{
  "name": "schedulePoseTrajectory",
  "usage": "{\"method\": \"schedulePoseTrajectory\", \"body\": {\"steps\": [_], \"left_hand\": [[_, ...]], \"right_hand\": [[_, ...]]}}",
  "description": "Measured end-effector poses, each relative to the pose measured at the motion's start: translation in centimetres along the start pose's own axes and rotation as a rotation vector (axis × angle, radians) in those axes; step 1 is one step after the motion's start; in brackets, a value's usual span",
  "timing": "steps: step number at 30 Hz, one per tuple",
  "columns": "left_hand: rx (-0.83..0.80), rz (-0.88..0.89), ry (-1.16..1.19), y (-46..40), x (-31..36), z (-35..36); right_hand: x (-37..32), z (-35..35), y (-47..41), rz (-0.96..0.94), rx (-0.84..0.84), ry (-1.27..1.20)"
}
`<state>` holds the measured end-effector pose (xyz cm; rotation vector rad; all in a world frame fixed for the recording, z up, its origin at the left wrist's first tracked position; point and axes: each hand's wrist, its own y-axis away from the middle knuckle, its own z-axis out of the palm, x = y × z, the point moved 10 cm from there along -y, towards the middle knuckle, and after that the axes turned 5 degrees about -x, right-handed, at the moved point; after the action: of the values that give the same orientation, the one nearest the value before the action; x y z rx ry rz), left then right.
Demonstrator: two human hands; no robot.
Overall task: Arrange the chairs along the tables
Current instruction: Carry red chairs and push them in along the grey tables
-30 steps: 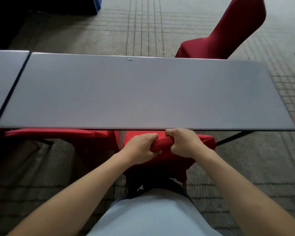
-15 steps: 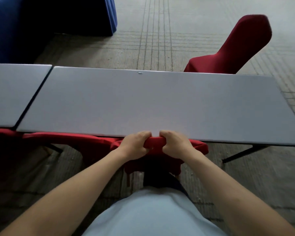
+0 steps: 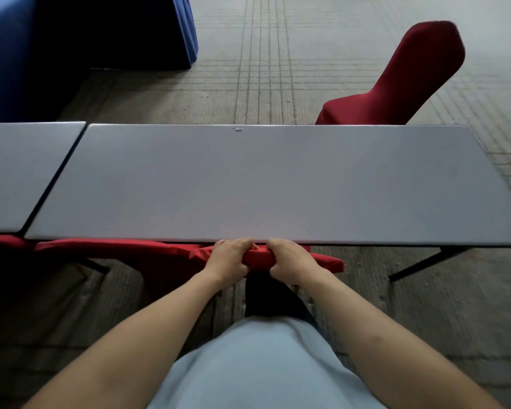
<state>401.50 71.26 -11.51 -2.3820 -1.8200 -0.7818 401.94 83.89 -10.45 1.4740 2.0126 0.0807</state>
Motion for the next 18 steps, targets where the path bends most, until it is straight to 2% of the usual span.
{"method": "schedulePoseTrajectory", "body": {"steps": [9, 13, 18], "left_hand": [[-0.013, -0.091, -0.010, -1.9, -2.6, 0.6], [-0.168, -0.164, -0.122, -2.2, -4.0, 3.7], [-0.295, -0.304, -0.032, -2.3, -4.5, 5.8]], "right_hand": [[0.1, 1.2, -2.3, 0.012, -0.052, 0.010], [1.8, 3.1, -3.1, 0.039, -0.085, 0.066], [4.1, 4.2, -3.0, 0.077, -0.047, 0.101]]}}
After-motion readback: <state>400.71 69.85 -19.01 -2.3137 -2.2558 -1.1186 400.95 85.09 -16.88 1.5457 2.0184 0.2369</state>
